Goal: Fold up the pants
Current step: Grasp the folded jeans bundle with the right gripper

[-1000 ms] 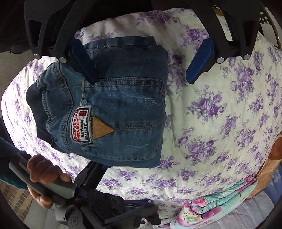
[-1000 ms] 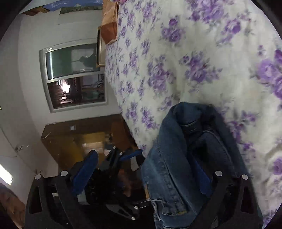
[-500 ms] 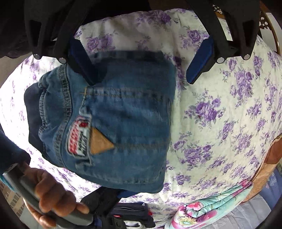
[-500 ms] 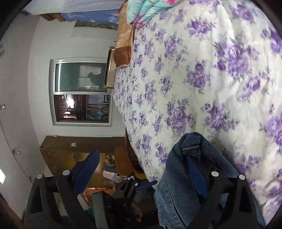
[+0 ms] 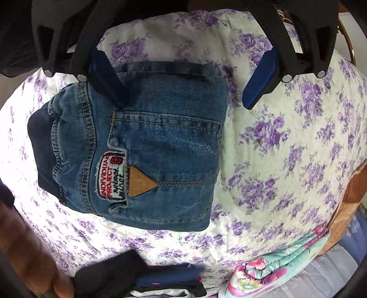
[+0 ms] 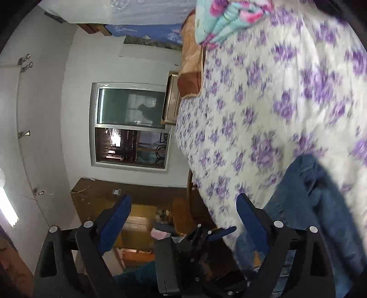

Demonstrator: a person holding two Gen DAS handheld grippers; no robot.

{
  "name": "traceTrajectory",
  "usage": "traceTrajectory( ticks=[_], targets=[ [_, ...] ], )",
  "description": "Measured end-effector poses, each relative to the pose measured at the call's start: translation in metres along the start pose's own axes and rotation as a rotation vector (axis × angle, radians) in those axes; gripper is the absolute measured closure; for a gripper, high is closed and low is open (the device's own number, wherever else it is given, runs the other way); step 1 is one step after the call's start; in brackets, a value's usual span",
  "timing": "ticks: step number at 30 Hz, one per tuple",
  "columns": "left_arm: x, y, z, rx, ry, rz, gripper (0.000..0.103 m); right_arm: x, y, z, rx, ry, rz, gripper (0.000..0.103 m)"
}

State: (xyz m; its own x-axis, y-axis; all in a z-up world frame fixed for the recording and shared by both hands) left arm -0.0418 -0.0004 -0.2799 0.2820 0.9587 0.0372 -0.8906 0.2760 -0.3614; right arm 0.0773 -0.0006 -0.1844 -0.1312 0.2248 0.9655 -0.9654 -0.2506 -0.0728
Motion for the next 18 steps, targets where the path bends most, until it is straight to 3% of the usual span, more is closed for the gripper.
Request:
traceTrajectory(
  ticks=[2, 3, 5, 6, 7, 8, 9, 10, 12, 14, 18],
  targets=[
    [-0.002, -0.001, 0.000, -0.004, -0.013, -0.005, 0.004, -0.040, 0.013, -0.006, 0.011, 0.081, -0.076, 0.013],
    [-0.002, -0.002, 0.001, -0.015, -0.021, -0.003, 0.004, -0.062, 0.014, 0.000, -0.021, 0.138, -0.097, 0.021],
    [0.000, -0.005, 0.003, -0.027, -0.026, -0.001, 0.004, -0.095, 0.014, 0.021, -0.061, 0.260, -0.071, 0.086],
    [0.000, -0.007, 0.004, -0.022, -0.030, -0.006, 0.004, -0.103, 0.017, 0.033, -0.079, 0.309, -0.099, 0.092],
    [0.000, -0.009, 0.009, -0.030, -0.036, -0.014, 0.004, -0.097, 0.021, 0.043, -0.097, 0.324, -0.103, 0.082],
    [0.001, -0.012, 0.016, -0.051, -0.039, -0.026, 0.004, -0.082, 0.026, 0.054, -0.113, 0.354, -0.043, 0.038],
    [0.002, -0.015, 0.023, -0.071, -0.033, -0.035, 0.004, -0.066, 0.031, 0.067, -0.159, 0.417, 0.052, 0.019],
    [0.003, -0.016, 0.029, -0.085, -0.021, -0.036, 0.004, -0.046, 0.036, 0.084, -0.232, 0.491, 0.171, 0.011],
    [0.010, -0.022, 0.039, -0.108, 0.020, -0.018, 0.004, -0.013, 0.056, 0.106, -0.307, 0.568, 0.349, 0.008],
    [0.020, -0.029, 0.040, -0.118, 0.062, 0.012, 0.004, -0.004, 0.080, 0.132, -0.401, 0.612, 0.380, 0.004],
    [0.029, -0.042, 0.038, -0.145, 0.165, 0.033, 0.005, -0.052, 0.137, 0.175, -0.558, 0.583, 0.105, 0.004]
  ],
)
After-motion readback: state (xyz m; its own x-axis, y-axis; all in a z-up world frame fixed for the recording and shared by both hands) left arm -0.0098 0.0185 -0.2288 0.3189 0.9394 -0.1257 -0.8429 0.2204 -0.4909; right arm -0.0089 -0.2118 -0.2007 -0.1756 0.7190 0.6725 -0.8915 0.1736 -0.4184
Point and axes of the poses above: each gripper's, at about its wrist camera, not at the fingertips, and z roughly against the way its jaws point, x to its left, y to its underside, the point moved 10 cm from there along -z, roughly the way its jaws point, and after that the axes turned 1 degree about y, right-handed, at the moved point
